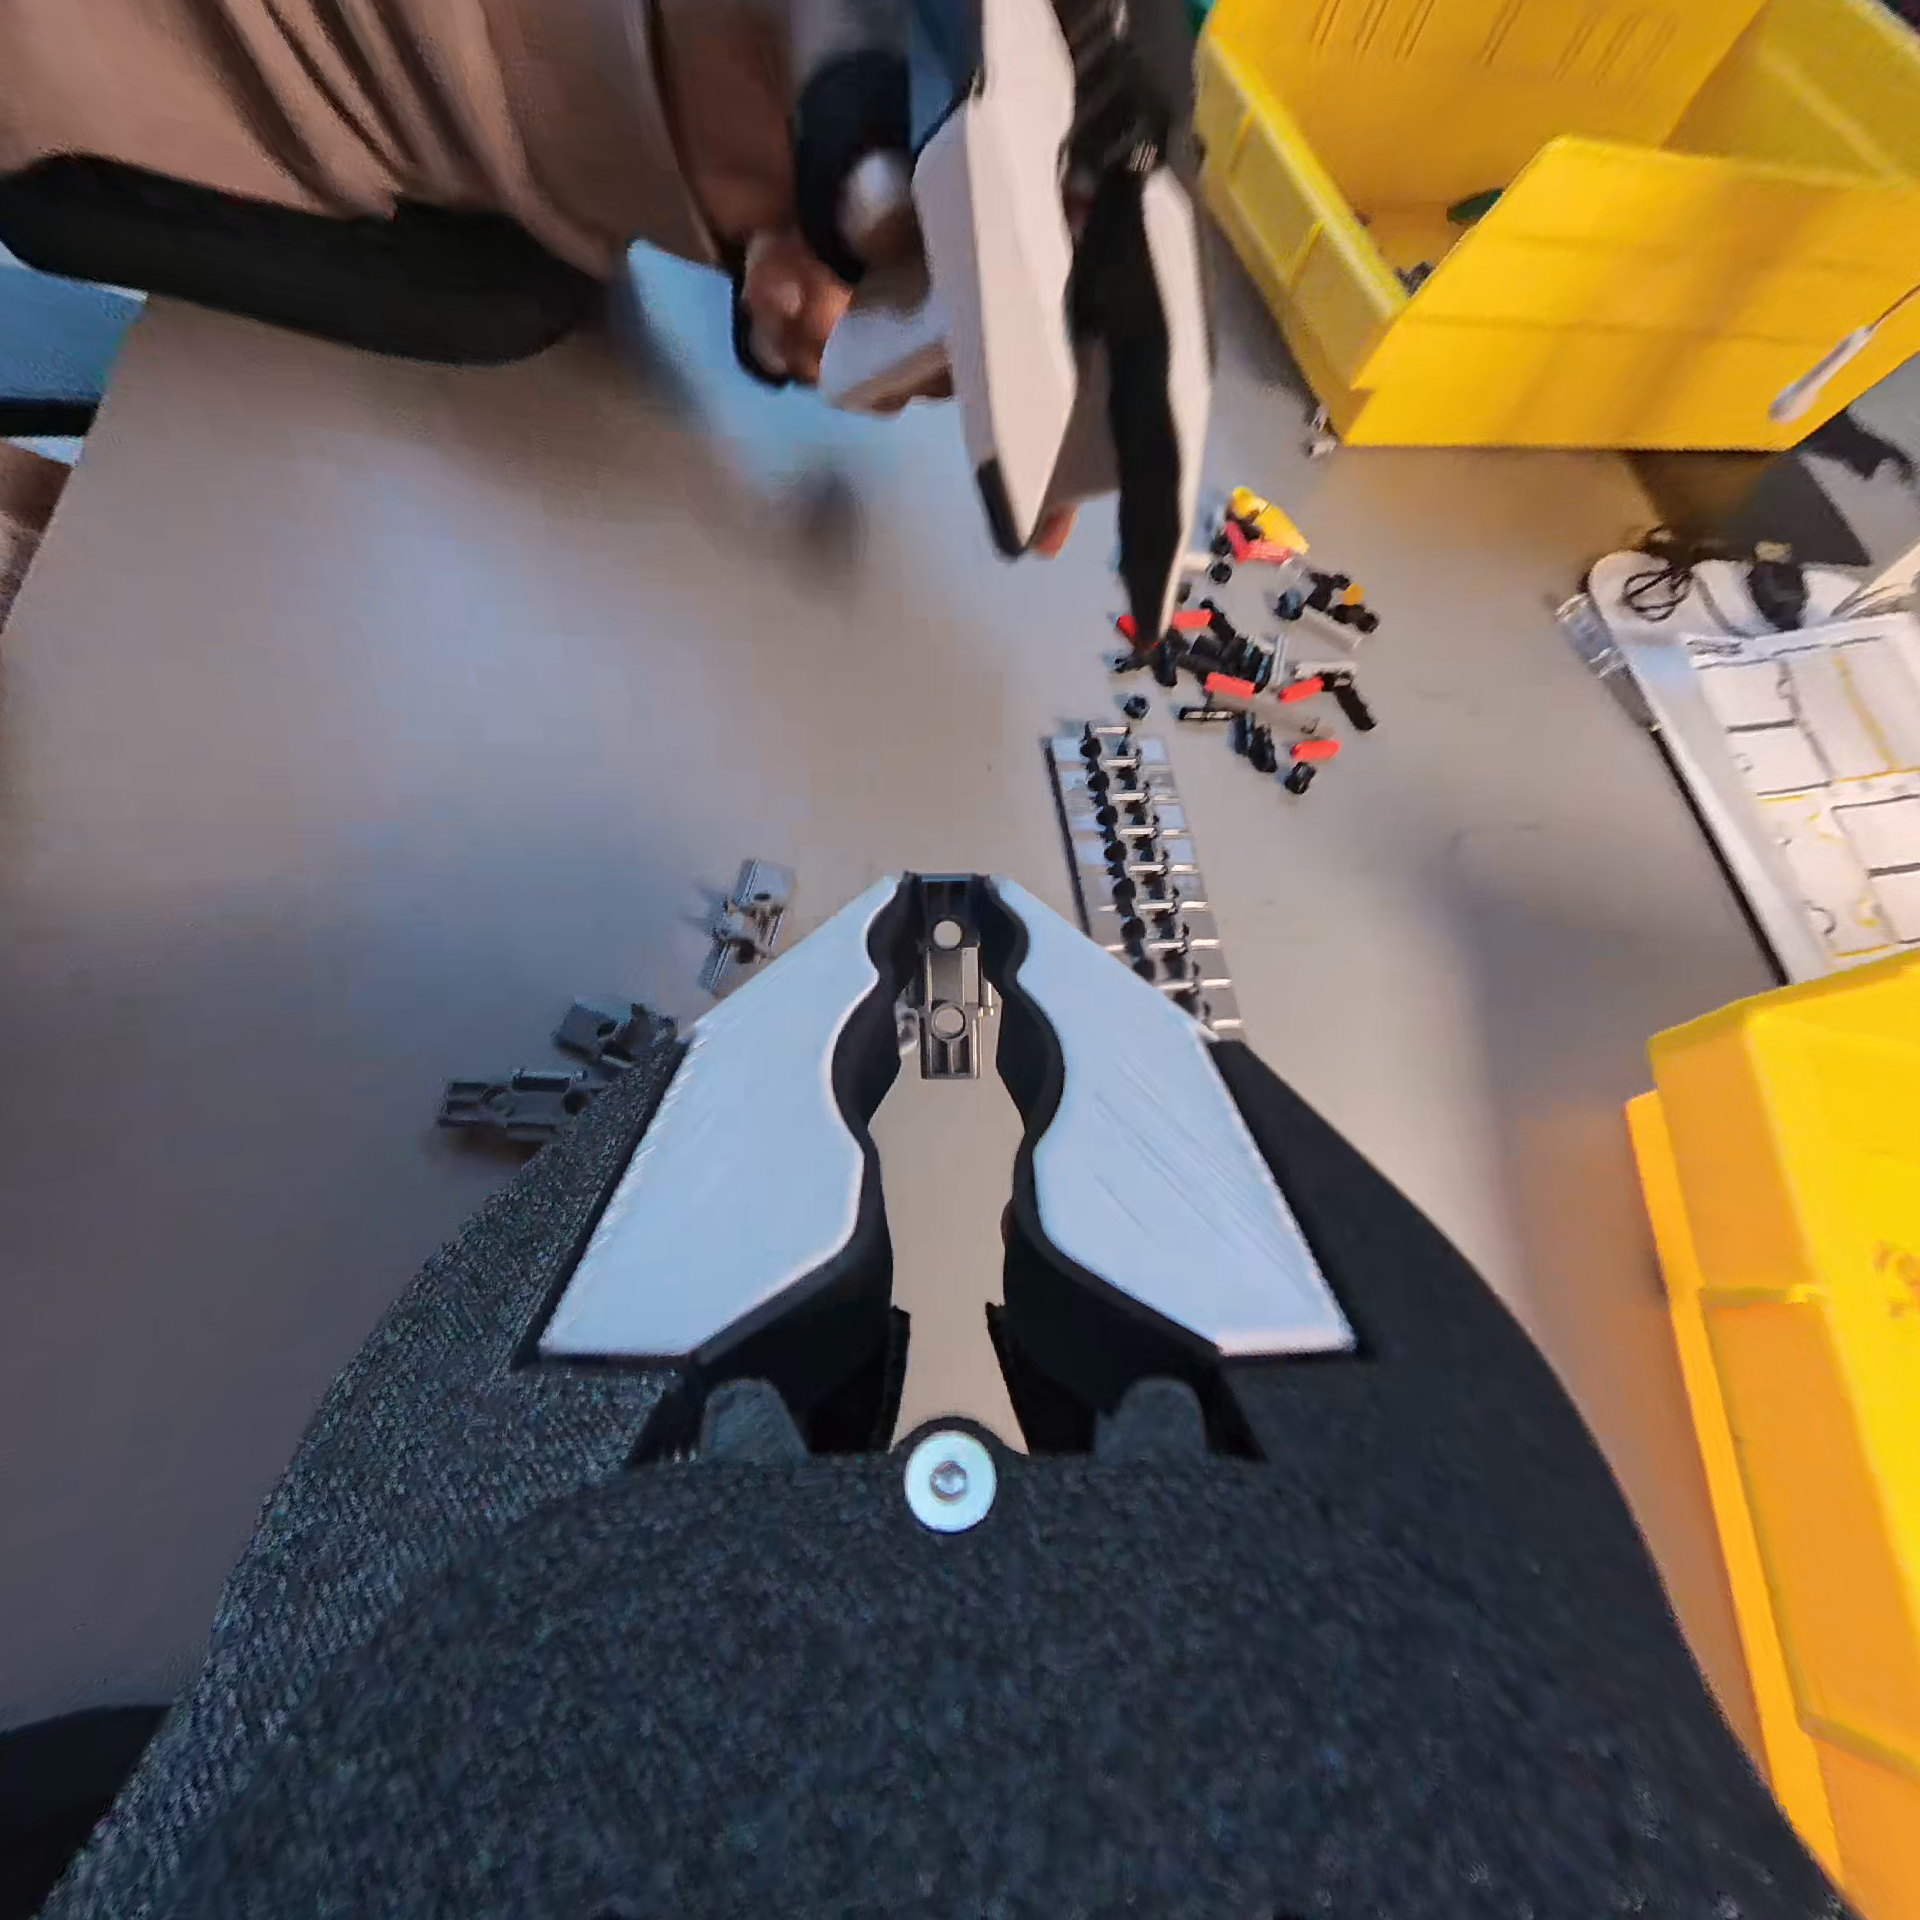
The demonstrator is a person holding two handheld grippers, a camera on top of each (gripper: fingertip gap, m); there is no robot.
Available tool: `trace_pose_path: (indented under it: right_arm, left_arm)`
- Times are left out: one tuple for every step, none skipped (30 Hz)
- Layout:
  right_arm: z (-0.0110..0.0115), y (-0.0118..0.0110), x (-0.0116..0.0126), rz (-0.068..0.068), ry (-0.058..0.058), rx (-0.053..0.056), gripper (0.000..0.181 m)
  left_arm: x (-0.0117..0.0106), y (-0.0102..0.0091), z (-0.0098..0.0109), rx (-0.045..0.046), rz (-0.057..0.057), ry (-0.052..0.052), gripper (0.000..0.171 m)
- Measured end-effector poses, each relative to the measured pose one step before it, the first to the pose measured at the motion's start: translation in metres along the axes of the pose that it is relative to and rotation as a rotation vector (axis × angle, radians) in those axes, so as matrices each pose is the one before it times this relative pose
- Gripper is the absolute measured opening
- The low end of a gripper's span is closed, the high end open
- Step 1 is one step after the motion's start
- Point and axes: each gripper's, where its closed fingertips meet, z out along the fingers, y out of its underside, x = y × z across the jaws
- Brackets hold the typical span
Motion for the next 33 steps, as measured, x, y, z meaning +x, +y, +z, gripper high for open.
trace_pose_path:
  right_arm:
    - [-0.00062, -0.00586, 0.00064, -0.0057, 0.0105, 0.0306, 0.009]
    - [-0.00024, -0.00665, 0.00082, -0.0108, 0.016, 0.0343, 0.009]
    - [0.00042, -0.00648, 0.00247, -0.0175, 0.0301, 0.0312, 0.009]
    - [0.00151, -0.00384, 0.00154, -0.0212, 0.0253, 0.0106, 0.009]
    - [0.00198, -0.0027, 0.00242, -0.0284, 0.0345, 0.0021, 0.009]
    - [0.00234, -0.00288, 0.002, -0.0293, 0.0334, 0.0025, 0.009]
    - [0.0024, -0.00279, 0.00108, -0.0221, 0.0256, 0.0004, 0.009]
    - [0.00266, -0.00143, 0.00227, -0.0196, 0.0306, -0.0077, 0.009]
    - [0.00261, 0.00028, 0.00154, -0.0259, 0.0259, -0.016, 0.009]
    - [0.00201, 0.00237, 0.00315, -0.0337, 0.0353, -0.0245, 0.009]
    - [0.0015, 0.00041, 0.00219, -0.0263, 0.0276, -0.0081, 0.009]
    - [0.00156, -0.00075, -0.00083, -0.0081, 0.0057, -0.0017, 0.009]
    - [0.00161, -0.00057, -0.00166, -0.0006, 0.0002, -0.0059, 0.009]
    - [0.00039, -0.00115, 0.00166, -0.0227, 0.022, -0.0022, 0.009]
    - [-0.00019, -0.00232, 0.00118, -0.0242, 0.0195, 0.0053, 0.009]
    - [0.00015, -0.00159, 0.00006, -0.0076, 0.0092, 0.0003, 0.008]
    - [0.00065, -0.0005, 0.00047, -0.001, 0.0107, -0.0039, 0.008]
    - [0.00049, -0.00099, 0.00071, -0.0079, 0.014, 0.0025, 0.009]
    - [0.00014, -0.00153, 0.00094, -0.0108, 0.0145, 0.0061, 0.01]
    - [-0.00008, -0.00171, 0.00137, -0.0021, 0.0115, 0.0081, 0.012]
    - [-0.00039, -0.00095, 0.00266, 0.0133, 0.0097, 0.0047, 0.018]
    - [-0.00094, -0.00078, 0.00236, 0.0243, -0.0026, 0.0085, 0.024]
    - [-0.00175, -0.00038, 0.00257, 0.0338, -0.0078, 0.0114, 0.032]
    - [-0.00226, 0.00113, 0.00414, 0.0428, -0.0045, 0.0061, 0.037]
    - [-0.00231, 0.00332, 0.0026, 0.049, -0.0201, -0.0046, 0.038]
    - [-0.00214, 0.00572, -0.00012, 0.0536, -0.0399, -0.0168, 0.039]
    - [-0.00123, 0.00935, -0.00349, 0.0587, -0.061, -0.0373, 0.039]
    - [0.00012, 0.01347, -0.00681, 0.0644, -0.0771, -0.0616, 0.039]
    - [0.00162, 0.01662, -0.00791, 0.0617, -0.0777, -0.0797, 0.042]
    - [0.00315, 0.01638, -0.00317, 0.0453, -0.0384, -0.0775, 0.043]
    - [0.00361, 0.01296, -0.00322, 0.0166, -0.0282, -0.0542, 0.043]
    - [0.00367, 0.00999, -0.00618, 0.0094, -0.0404, -0.0441, 0.043]
    - [0.00359, 0.0064, -0.00549, 0.0134, -0.0327, -0.033, 0.043]
  left_arm:
    - [0.0054, 0.00221, 0.00632, 0.00364, -0.037, 0.0478, 0.042]
    - [0.00546, 0.00046, 0.00525, 0.01092, -0.0389, 0.0465, 0.042]
    - [0.00465, -0.00036, 0.00419, 0.01468, -0.0357, 0.039, 0.041]
    - [0.00278, 0.00002, 0.00369, 0.01034, -0.0307, 0.0261, 0.04]
    - [0.00101, 0.00035, 0.00279, 0.00749, -0.0247, 0.0127, 0.039]
    - [-0.00009, -0.00014, 0.00218, 0.00878, -0.0201, 0.0054, 0.037]
    - [-0.00021, -0.00058, 0.00127, 0.01006, -0.0172, 0.004, 0.035]
    - [-0.00097, -0.00103, 0.00049, 0.01087, -0.0127, 0.0, 0.032]
    - [-0.00198, -0.00126, -0.0007, 0.0106, -0.0085, -0.0071, 0.029]
    - [-0.00155, -0.00176, -0.00128, 0.01265, -0.0073, -0.0044, 0.025]
    - [0.00019, -0.0019, -0.00114, 0.0141, -0.0035, 0.0048, 0.02]
    - [0.00173, -0.00145, -0.00086, 0.01096, -0.0015, 0.0133, 0.009]
    - [0.00109, -0.00125, -0.00049, 0.00949, -0.004, 0.0097, 0.008]
    - [0.00089, -0.00149, -0.00065, 0.01176, -0.0041, 0.0123, 0.007]
    - [0.00234, -0.00055, -0.00041, 0.00506, -0.0053, 0.0189, 0.004]
    - [0.00077, -0.00018, -0.00038, -0.00108, 0.0041, 0.0004, 0.004]
    - [-0.00011, -0.0007, -0.00085, -0.0018, 0.0244, -0.0132, 0.003]
    - [0.00028, -0.00067, -0.00088, -0.004, 0.034, -0.0156, 0.003]
    - [0.0008, -0.00101, -0.0009, -0.00553, 0.0325, -0.0126, 0.002]
    - [0.00202, -0.00102, -0.0013, -0.00631, 0.0264, -0.0023, 0.001]
    - [0.00144, -0.00192, -0.00202, -0.00113, 0.0208, -0.0036, 0.001]
    - [-0.00061, -0.00347, -0.00362, 0.00596, 0.0255, -0.017, 0.002]
    - [-0.00226, -0.00533, -0.00595, 0.00973, 0.0306, -0.0268, 0.002]
    - [-0.00544, -0.00882, -0.00923, 0.02159, 0.0391, -0.0464, 0.002]
    - [-0.01047, -0.01215, -0.01283, 0.03073, 0.0537, -0.0767, 0.002]
    - [-0.01664, -0.01395, -0.01586, 0.0314, 0.0725, -0.1108, 0.002]
    - [-0.02267, -0.01519, -0.01794, 0.03687, 0.0836, -0.1377, 0.001]
    - [-0.02708, -0.01477, -0.01799, 0.03841, 0.08, -0.1471, 0.001]
    - [-0.0306, -0.01253, -0.01656, 0.03452, 0.0739, -0.1497, 0.002]
    - [-0.03284, -0.00867, -0.01393, 0.02501, 0.0689, -0.1497, 0.002]
    - [-0.03325, -0.00427, -0.01083, 0.01391, 0.0599, -0.1429, 0.002]
    - [-0.03043, -0.00021, -0.0073, 0.00754, 0.0377, -0.1222, 0.002]
    - [-0.02409, 0.00406, -0.00336, -0.00638, 0.0086, -0.0828, 0.002]
